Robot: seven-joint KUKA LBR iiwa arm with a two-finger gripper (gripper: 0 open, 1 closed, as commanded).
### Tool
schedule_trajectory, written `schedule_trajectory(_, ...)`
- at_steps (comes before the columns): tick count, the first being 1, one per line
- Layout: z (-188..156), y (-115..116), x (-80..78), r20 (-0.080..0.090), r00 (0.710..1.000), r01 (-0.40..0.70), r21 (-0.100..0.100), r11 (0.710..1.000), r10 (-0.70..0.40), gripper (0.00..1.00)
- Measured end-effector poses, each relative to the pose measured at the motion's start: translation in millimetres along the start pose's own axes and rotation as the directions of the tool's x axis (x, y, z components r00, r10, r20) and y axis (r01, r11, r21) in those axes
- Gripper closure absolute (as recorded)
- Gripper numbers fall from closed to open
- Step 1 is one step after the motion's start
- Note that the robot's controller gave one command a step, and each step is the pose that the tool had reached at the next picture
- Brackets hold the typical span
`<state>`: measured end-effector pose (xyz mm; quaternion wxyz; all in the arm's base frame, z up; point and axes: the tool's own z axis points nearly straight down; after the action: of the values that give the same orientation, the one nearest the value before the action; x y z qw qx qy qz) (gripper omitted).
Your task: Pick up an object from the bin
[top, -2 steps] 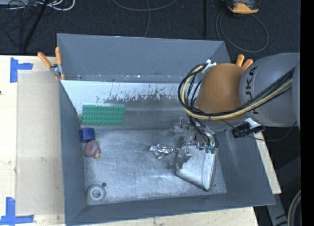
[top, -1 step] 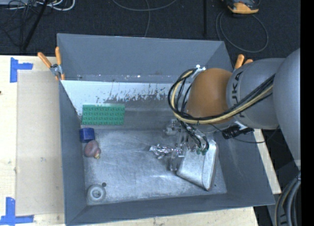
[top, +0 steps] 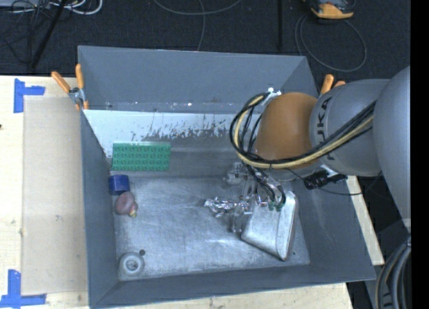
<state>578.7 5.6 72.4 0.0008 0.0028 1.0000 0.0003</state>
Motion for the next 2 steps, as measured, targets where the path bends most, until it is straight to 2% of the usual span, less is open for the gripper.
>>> schedule_trajectory(1, -2.2, 0.5, -1.5, 0.003, 1.0, -0.001, -0.001, 1.0, 0.001, 1.0)
schedule_trajectory(2, -11.9, 0.7, -1.8, 0.0, 1.0, -0.002, -0.001, 1.0, 0.002, 1.0)
